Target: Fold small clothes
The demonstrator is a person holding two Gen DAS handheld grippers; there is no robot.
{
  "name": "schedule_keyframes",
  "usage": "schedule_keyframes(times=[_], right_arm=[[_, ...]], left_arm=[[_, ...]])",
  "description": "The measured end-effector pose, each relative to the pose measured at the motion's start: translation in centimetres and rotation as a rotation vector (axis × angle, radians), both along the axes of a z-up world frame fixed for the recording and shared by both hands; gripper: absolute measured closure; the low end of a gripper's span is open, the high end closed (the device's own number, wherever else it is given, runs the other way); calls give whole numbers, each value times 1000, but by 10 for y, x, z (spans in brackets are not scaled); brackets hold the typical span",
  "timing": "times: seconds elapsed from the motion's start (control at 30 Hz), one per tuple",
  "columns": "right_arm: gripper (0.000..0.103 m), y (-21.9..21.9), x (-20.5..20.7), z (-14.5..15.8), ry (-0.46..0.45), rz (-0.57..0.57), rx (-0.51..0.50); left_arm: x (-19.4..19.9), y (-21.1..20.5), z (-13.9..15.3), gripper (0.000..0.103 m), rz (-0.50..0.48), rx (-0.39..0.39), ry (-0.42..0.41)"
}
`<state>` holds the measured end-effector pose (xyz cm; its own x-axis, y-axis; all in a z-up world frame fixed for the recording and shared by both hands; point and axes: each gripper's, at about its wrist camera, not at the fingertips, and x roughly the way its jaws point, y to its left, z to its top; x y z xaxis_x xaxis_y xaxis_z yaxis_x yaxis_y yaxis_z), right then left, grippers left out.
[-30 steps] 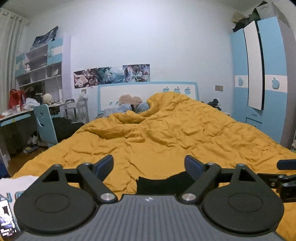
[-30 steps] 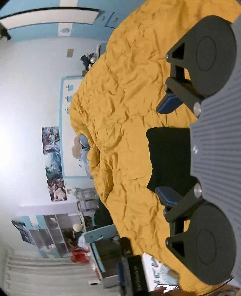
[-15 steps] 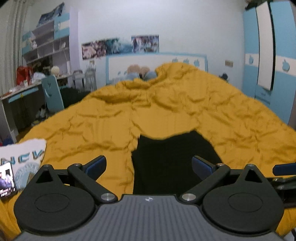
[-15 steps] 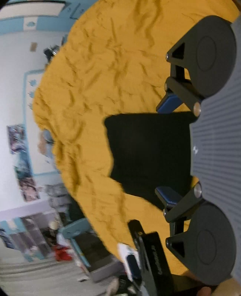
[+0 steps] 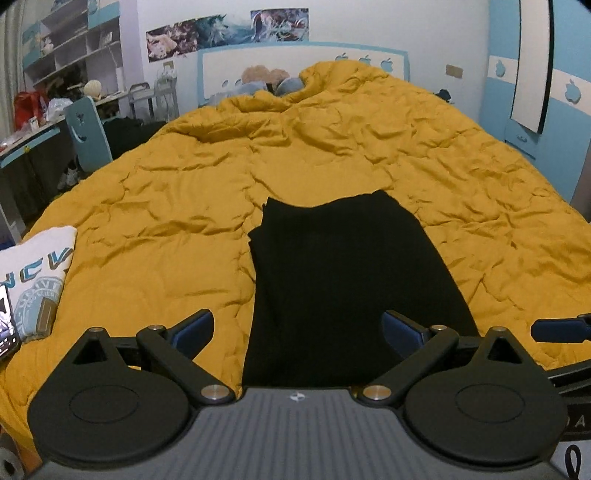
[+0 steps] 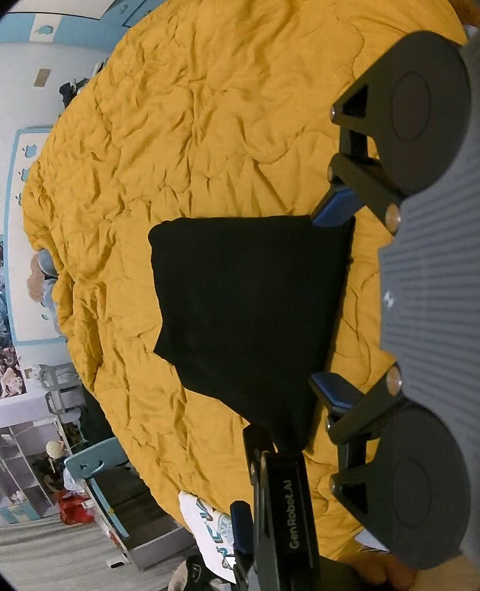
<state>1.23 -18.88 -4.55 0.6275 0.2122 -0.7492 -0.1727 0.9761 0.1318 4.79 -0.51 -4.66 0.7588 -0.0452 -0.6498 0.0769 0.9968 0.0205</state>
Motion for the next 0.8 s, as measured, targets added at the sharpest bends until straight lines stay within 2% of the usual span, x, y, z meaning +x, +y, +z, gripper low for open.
schedule_keyframes(times=[0.2, 0.8], right_arm=[[21, -1, 3, -1, 4, -6, -2], [21, -3, 3, -1, 3, -16, 7]], left_arm=[[3, 3, -1, 0, 8, -16, 28], [3, 2, 0, 0, 7, -15, 31]])
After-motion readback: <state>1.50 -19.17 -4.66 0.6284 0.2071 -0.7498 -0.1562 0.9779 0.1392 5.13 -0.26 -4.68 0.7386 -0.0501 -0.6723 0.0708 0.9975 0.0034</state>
